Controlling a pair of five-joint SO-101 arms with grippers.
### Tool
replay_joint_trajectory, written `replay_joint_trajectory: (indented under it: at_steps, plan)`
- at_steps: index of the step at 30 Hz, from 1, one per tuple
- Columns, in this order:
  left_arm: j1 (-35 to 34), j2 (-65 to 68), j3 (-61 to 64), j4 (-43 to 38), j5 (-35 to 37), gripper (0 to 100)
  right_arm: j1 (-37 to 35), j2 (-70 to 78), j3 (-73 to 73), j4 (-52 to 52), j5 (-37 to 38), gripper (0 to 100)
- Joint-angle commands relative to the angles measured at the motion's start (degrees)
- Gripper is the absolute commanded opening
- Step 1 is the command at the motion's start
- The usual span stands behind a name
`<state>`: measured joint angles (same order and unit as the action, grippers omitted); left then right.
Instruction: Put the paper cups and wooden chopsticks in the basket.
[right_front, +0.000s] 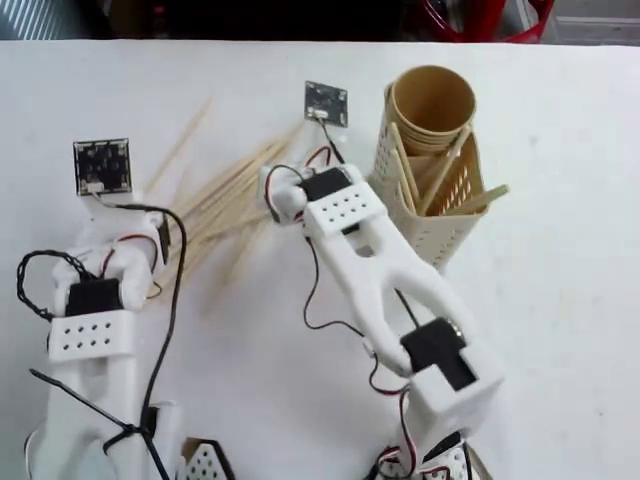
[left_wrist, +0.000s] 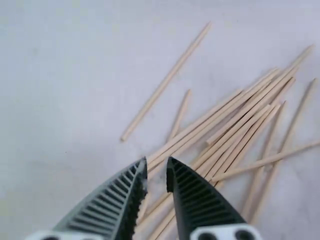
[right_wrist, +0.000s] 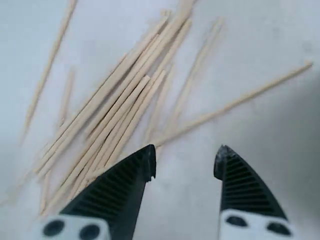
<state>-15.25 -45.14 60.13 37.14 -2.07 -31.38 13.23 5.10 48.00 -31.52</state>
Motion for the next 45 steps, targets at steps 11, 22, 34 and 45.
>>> replay_joint_trajectory:
  at_steps: [11,22,34,45]
  plan:
    - [2.51,-1.1,0.62,-1.49,-0.44,9,3.3,9.36,-1.14,-9.45,-6.15,19.1]
    - [2.51,-1.1,0.79,-1.49,-0.44,9,2.86,18.07,-8.09,-11.47,-6.51,19.0]
    - [2.51,-1.1,0.79,-1.49,-0.44,9,2.68,26.68,-22.07,12.35,-6.68,18.2]
    - [2.51,-1.1,0.79,-1.49,-0.44,9,2.68,29.85,-25.41,17.63,-6.33,10.4]
